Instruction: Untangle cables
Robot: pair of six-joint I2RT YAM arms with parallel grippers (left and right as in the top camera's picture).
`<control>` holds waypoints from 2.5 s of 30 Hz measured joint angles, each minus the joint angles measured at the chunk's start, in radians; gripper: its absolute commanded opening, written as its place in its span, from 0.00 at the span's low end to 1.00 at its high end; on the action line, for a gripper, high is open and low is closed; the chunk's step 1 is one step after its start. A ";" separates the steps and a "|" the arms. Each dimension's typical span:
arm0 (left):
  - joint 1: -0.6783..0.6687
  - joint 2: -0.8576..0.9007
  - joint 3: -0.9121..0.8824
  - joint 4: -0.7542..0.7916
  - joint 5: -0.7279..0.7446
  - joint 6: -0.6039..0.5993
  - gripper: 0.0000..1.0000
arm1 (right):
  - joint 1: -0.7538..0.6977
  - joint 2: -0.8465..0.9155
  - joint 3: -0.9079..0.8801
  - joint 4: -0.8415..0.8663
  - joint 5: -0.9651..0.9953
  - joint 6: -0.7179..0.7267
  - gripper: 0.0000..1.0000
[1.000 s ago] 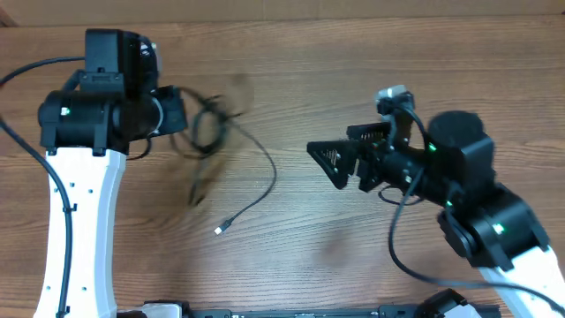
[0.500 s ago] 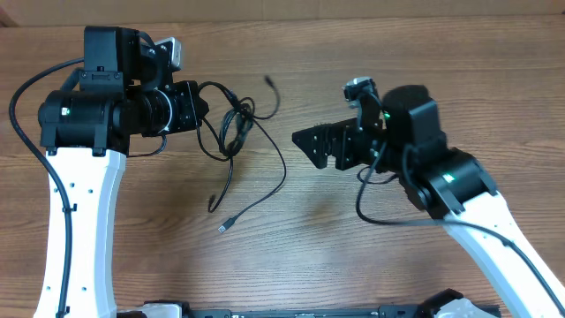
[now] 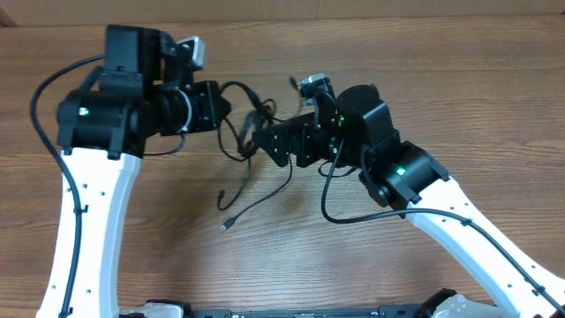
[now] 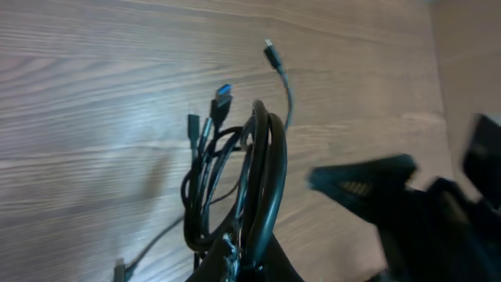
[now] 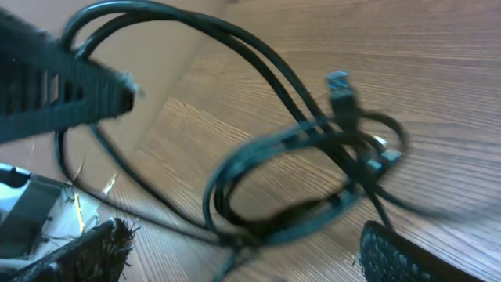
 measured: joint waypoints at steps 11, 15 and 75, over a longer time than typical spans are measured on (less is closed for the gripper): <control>-0.075 0.000 0.000 0.001 0.006 -0.038 0.04 | 0.000 0.061 0.000 0.003 0.019 0.041 0.92; -0.100 0.000 0.000 0.001 0.006 -0.045 0.04 | 0.000 0.077 0.000 0.003 0.022 0.046 0.83; 0.266 -0.243 -0.001 0.183 0.053 -0.047 0.04 | -0.330 -0.085 0.010 -0.369 -0.144 -0.225 0.04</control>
